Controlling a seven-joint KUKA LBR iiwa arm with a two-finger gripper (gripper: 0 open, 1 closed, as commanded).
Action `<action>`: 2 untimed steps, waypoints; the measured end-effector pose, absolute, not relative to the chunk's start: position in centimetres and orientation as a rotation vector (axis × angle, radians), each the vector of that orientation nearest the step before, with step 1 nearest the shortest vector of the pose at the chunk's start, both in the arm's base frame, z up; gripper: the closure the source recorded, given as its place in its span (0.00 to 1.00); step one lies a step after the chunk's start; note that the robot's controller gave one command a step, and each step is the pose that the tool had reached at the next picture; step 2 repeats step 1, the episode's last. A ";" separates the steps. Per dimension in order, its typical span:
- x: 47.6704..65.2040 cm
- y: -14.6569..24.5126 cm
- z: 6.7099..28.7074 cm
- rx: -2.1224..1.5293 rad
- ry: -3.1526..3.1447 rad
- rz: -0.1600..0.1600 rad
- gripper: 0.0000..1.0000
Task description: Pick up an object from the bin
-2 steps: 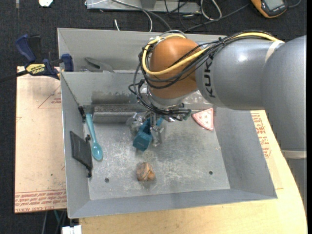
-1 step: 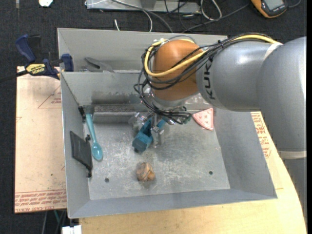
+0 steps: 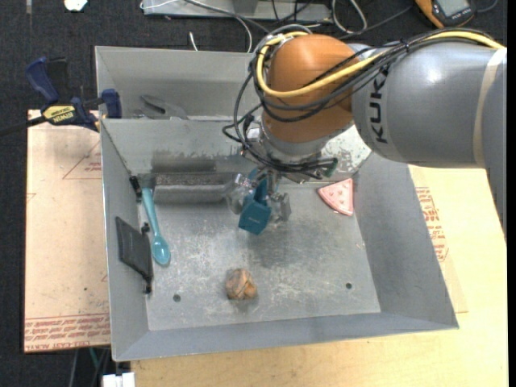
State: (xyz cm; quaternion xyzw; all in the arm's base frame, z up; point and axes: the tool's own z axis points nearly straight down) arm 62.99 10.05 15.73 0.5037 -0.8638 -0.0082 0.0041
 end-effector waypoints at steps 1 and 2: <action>63.3 8.9 24.0 1.466 -2.761 -0.029 1.00; 63.3 8.9 24.0 1.466 -2.761 -0.029 1.00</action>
Offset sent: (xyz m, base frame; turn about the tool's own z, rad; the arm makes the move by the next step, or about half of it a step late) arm -0.0002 0.0020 0.1590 -0.0043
